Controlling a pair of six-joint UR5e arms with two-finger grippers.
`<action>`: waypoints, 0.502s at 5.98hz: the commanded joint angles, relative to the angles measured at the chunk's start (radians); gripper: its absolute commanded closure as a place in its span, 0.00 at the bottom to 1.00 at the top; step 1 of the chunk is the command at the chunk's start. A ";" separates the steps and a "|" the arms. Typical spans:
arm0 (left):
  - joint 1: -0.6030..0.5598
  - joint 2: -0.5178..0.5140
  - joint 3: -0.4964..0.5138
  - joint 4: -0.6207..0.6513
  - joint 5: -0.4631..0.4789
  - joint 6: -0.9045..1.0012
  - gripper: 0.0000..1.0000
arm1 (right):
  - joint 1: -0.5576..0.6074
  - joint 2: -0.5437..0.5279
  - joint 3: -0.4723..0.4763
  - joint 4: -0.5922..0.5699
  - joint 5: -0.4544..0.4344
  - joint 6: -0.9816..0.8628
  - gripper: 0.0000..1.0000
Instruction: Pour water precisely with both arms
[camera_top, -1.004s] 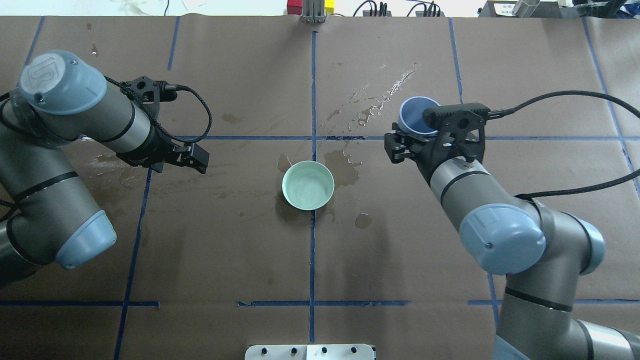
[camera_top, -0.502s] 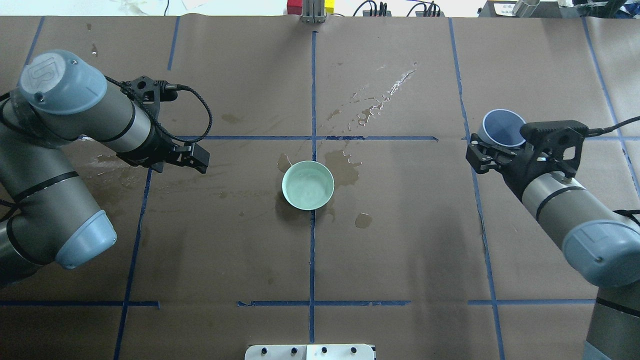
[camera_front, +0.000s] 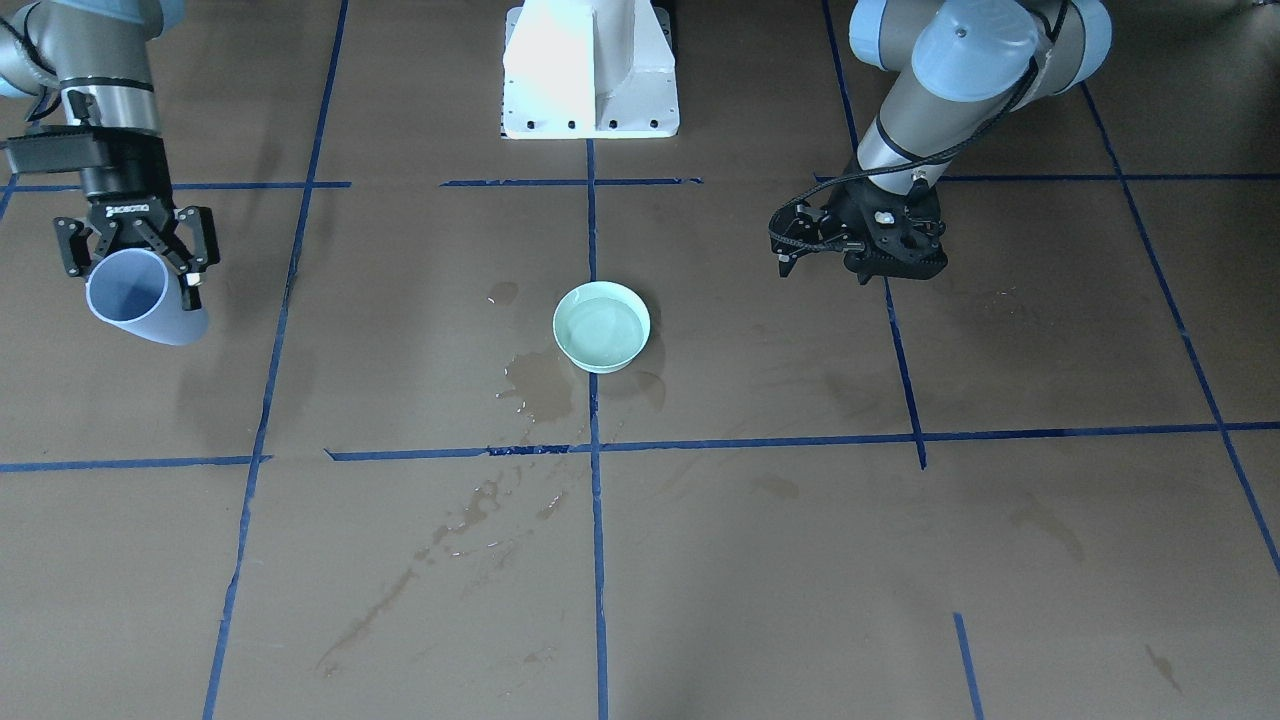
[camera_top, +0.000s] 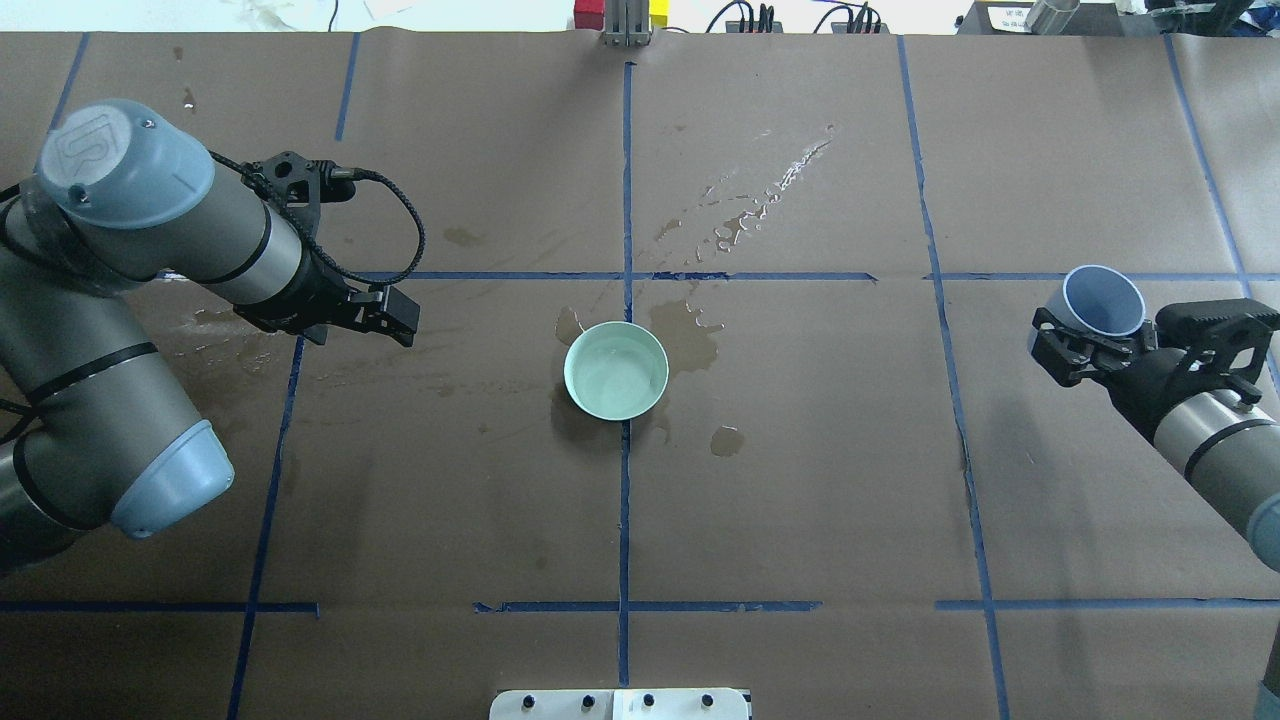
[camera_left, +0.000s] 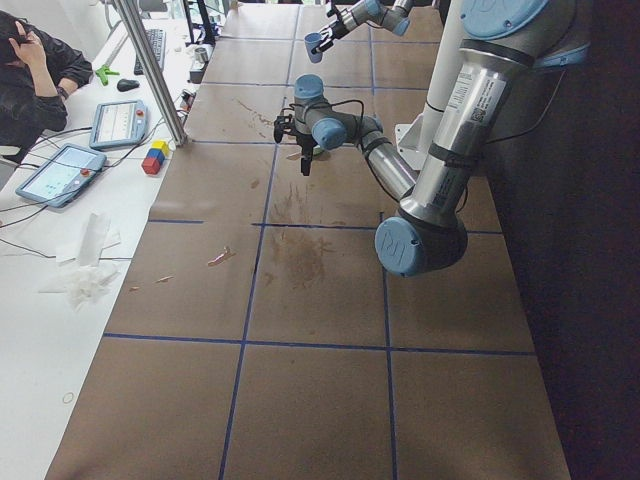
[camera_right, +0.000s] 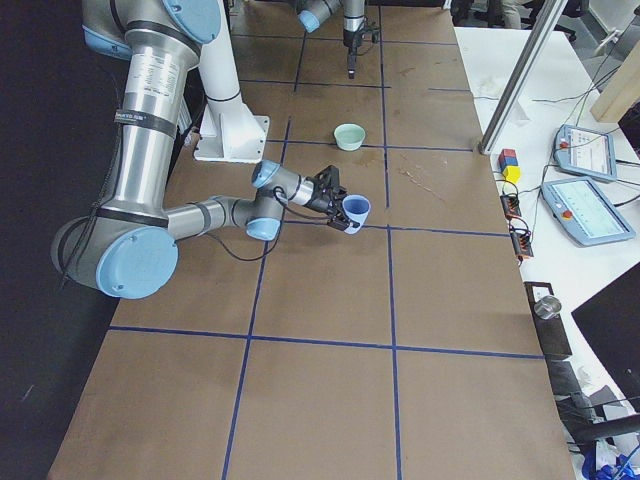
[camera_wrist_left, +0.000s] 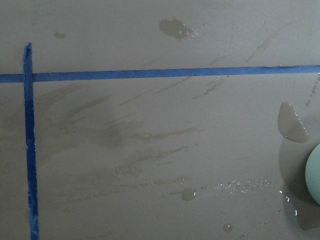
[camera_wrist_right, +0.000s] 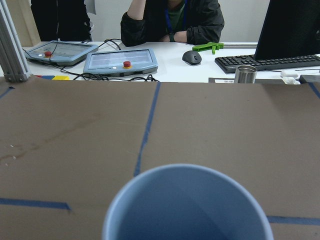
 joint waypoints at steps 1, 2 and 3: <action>0.002 0.000 -0.001 0.000 0.000 -0.009 0.00 | 0.059 -0.005 -0.204 0.211 0.019 -0.071 1.00; 0.003 -0.005 -0.006 0.002 0.000 -0.035 0.00 | 0.096 0.002 -0.229 0.218 0.033 -0.089 1.00; 0.003 -0.008 -0.007 0.002 0.000 -0.045 0.00 | 0.107 0.016 -0.245 0.217 0.033 -0.088 1.00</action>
